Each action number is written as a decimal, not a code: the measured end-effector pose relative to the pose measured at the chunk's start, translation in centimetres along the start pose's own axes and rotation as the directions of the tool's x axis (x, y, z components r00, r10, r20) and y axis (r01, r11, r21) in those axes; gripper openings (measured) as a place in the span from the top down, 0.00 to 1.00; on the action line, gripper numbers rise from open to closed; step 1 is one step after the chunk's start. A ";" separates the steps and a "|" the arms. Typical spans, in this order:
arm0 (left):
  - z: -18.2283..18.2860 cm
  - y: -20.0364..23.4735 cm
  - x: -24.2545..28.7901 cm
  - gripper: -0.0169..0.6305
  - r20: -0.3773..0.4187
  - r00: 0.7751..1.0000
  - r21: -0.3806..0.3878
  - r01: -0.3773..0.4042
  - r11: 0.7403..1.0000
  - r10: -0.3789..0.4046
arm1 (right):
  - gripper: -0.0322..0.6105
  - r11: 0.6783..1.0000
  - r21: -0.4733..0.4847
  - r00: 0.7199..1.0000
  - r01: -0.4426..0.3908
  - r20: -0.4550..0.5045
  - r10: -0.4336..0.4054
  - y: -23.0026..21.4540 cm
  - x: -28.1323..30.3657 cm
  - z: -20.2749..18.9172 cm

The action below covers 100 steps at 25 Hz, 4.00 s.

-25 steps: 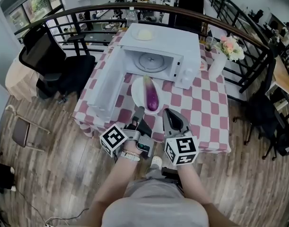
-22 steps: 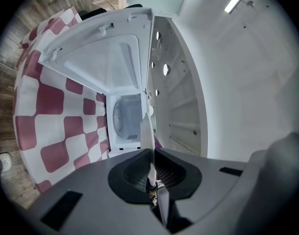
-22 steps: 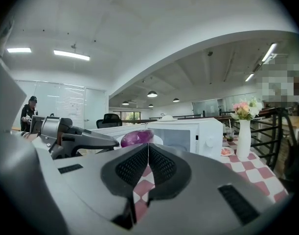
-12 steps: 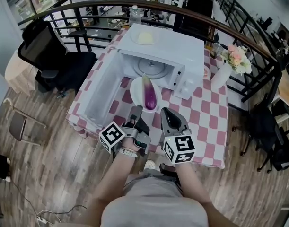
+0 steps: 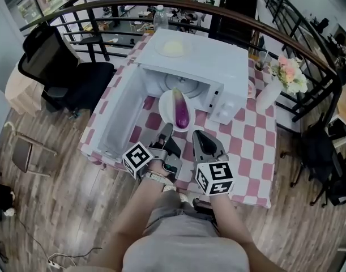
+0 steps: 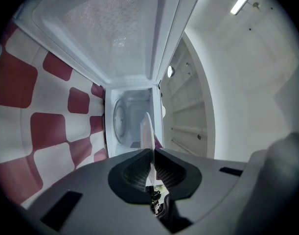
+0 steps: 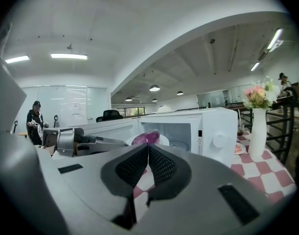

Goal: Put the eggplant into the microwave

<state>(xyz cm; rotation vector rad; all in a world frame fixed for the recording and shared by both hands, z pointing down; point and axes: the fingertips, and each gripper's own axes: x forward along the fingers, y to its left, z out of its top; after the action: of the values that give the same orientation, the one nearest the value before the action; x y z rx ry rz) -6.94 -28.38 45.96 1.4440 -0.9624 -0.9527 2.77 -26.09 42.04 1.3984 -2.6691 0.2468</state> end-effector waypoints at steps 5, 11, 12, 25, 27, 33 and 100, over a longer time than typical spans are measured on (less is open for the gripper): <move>1.1 1.4 2.2 0.94 -0.015 1.000 0.000 0.002 1.000 -0.002 | 0.91 1.000 0.009 1.000 0.029 -0.007 -0.028 -1.3 1.6 0.0; 3.1 3.5 4.6 0.94 -0.011 1.000 0.001 0.003 1.000 -0.003 | 0.91 0.998 0.008 0.998 0.060 -0.015 -0.060 -2.6 3.6 -0.4; 3.3 3.9 4.9 0.94 -0.010 1.000 -0.005 0.003 1.000 -0.003 | 0.91 0.998 0.009 0.998 0.062 -0.017 -0.062 -2.6 3.9 -0.7; 5.3 8.1 7.6 0.94 -0.027 0.999 -0.019 -0.041 0.999 0.041 | 0.91 0.998 0.002 0.996 0.056 -0.068 -0.056 -2.1 6.8 -2.9; 5.5 8.8 8.2 0.94 -0.028 0.999 -0.025 -0.047 0.999 0.046 | 0.91 0.998 -0.001 0.995 0.060 -0.082 -0.060 -2.3 6.9 -3.5; 6.2 10.2 10.1 0.94 -0.026 0.998 -0.045 -0.049 0.998 0.048 | 0.91 0.998 -0.015 0.992 0.060 -0.112 -0.061 -2.6 8.0 -4.5; 6.1 14.3 16.6 0.67 -0.154 0.866 0.144 -0.457 0.878 0.476 | 0.91 0.991 0.057 0.967 0.119 -0.233 -0.103 -5.1 7.8 -7.2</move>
<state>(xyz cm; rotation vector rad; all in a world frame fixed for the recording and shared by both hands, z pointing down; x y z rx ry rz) -7.72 -46.98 59.01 1.2704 -1.1648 -0.4062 2.82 -33.77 50.98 1.4362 -2.4090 0.4651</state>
